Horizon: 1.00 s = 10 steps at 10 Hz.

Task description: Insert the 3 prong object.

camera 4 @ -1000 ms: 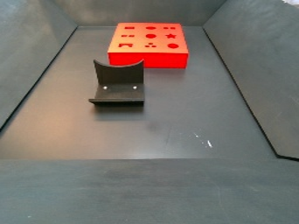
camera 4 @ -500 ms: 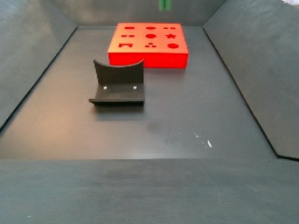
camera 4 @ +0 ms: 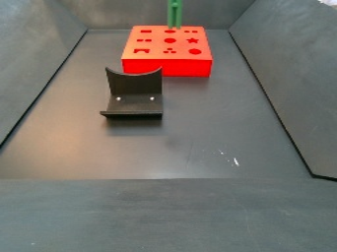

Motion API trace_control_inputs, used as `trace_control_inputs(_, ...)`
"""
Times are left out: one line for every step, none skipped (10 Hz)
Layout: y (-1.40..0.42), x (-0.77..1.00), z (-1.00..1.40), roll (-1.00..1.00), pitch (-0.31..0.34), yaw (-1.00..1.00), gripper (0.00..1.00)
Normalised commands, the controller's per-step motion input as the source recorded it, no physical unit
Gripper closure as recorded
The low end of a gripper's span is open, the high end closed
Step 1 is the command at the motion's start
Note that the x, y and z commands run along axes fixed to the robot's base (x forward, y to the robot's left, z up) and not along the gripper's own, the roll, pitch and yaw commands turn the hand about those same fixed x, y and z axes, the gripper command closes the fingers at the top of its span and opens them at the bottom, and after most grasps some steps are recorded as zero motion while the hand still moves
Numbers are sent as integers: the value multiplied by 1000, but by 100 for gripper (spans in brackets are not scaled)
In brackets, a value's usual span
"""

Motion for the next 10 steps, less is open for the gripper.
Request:
trace_control_inputs(0,66,-143,0,-84,0,100)
trace_control_inputs(-20,91,-340,0,-167,0,100)
trace_control_inputs(-29,289,-323,0,-163,0,100)
trace_control_inputs(0,386,-406,130,-123,-160,100)
trace_control_inputs(26,77,-309,129,-100,-323,100)
trace_control_inputs(0,0,-220,101,-71,-209,100)
trace_control_inputs(0,0,-237,74,-83,-180,100)
trace_control_inputs(0,57,-289,41,-84,-151,100)
trace_control_inputs(0,97,-311,7,-74,-80,100)
trace_control_inputs(0,100,-323,0,-54,0,100)
